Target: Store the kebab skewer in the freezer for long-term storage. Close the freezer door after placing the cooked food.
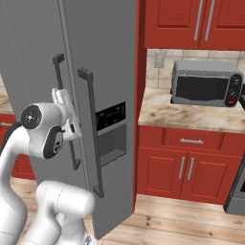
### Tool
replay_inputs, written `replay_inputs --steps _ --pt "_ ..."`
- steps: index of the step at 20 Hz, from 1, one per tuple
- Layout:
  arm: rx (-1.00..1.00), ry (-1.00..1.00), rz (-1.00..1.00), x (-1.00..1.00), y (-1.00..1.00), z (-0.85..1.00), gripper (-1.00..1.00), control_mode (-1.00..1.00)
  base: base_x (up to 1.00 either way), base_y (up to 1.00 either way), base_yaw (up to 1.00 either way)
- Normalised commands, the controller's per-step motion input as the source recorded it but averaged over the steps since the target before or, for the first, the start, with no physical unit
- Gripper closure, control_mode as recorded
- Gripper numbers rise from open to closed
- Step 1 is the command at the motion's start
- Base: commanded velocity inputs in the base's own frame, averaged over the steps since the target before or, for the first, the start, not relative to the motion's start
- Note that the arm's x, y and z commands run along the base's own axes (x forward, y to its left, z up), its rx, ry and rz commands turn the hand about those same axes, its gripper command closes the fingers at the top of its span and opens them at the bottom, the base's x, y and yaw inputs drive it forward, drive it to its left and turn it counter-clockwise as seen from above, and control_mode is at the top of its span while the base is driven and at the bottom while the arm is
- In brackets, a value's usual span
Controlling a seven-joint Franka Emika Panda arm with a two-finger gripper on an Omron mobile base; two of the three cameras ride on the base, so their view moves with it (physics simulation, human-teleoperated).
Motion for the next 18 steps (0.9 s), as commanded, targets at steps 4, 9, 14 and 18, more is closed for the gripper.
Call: replay_inputs --steps 4,9,14,18 --pt "-0.38 0.00 0.33 0.00 -0.33 0.17 -1.00 -1.00 0.00 0.00 0.00" --pt "-0.33 0.01 0.57 0.00 -0.47 -0.16 -1.00 -1.00 0.00 0.00 0.00" --pt "-0.35 0.01 0.66 0.00 -0.35 -0.14 -1.00 -1.00 0.00 0.00 0.00" --pt "-0.16 0.16 0.15 0.04 0.05 0.10 -1.00 -1.00 0.00 0.00 0.00"
